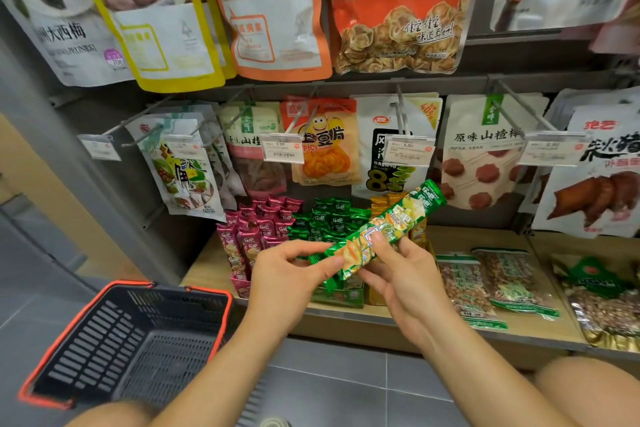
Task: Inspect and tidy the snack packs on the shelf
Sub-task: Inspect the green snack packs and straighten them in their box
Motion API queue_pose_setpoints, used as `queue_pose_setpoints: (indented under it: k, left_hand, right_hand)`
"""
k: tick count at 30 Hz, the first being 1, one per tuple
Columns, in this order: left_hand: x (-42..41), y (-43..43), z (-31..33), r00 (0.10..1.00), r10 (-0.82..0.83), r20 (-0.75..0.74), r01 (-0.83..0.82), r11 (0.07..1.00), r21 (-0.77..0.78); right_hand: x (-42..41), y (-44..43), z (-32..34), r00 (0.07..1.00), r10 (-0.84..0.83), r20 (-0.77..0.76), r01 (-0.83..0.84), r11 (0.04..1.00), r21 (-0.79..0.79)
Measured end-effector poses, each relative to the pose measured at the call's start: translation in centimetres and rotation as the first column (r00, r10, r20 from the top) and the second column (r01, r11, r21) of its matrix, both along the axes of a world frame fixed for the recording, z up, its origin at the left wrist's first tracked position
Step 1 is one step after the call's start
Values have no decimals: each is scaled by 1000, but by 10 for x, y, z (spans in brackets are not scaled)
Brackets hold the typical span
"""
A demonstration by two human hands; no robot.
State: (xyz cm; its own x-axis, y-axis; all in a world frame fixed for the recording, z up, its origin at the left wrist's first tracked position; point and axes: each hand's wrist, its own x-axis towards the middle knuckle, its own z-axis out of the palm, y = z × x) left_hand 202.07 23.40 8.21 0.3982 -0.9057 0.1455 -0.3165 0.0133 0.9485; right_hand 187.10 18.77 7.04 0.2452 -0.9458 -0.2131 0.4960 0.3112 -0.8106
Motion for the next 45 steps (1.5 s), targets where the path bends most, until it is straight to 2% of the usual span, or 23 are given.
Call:
queue_pose_setpoints:
  k: [2,5,8,11,14,18,19,21,23,24,26,28,30,33,35,38,40,45]
  left_hand:
    - [-1,-2,-2,997,65,-50,-66,998,-18]
    - [-2,-4,-4,997,75,-34,-76,997,-26]
    - [-3,-3,-7,999,39,23,-39,999,-17]
    - [-6,0,-13,987,-21,161,23,1000,-9]
    - [-6,2,-16,972,-133,192,110,986,125]
    - [-2,2,-17,949,-313,-23,300,881,366]
    - [2,2,-17,928,-370,-39,354,845,401]
    - [13,2,-16,869,-494,39,423,781,460]
    - [23,0,-11,838,-533,118,426,773,470]
    - [27,-1,-9,863,-494,108,404,802,439]
    - [31,-4,-2,945,-326,-30,317,889,329]
    - [35,-7,2,964,-200,-176,235,950,204]
    - [36,-8,3,964,-124,-235,153,982,111]
    - [36,-9,2,948,-50,-315,69,996,48]
    - [39,-10,0,947,-33,-321,46,998,35]
    - [42,-11,1,947,-36,-318,46,999,25]
    - [46,-12,5,935,-9,-356,5,1000,-12]
    - [65,-14,21,859,138,-493,-211,973,-97]
  right_hand:
    - [2,-1,0,999,-35,-9,34,999,-13]
    - [2,-3,0,999,-30,20,30,999,-17]
    - [1,-1,0,984,175,24,-175,985,3]
    - [-1,1,-3,944,320,-85,-323,946,-14]
    - [-4,1,-6,918,347,-191,-356,934,-13]
    - [-5,4,-8,881,389,-269,-405,914,-4]
    - [-5,4,-8,879,387,-278,-404,915,-6]
    - [-6,4,-10,865,369,-339,-402,915,-31]
    - [-6,5,-8,802,339,-492,-442,891,-107]
    - [-5,7,-7,767,330,-550,-475,869,-140]
    - [-2,10,-6,733,354,-580,-531,831,-164]
    - [2,13,-4,672,361,-646,-596,782,-183]
    - [4,14,-4,623,314,-717,-627,749,-216]
    - [3,14,-7,609,311,-730,-622,758,-196]
    - [1,14,-10,571,348,-743,-625,772,-119]
    - [2,15,-12,633,430,-644,-626,774,-98]
    - [1,13,-11,656,381,-652,-595,792,-136]
    - [-1,10,-12,541,206,-816,-583,790,-188]
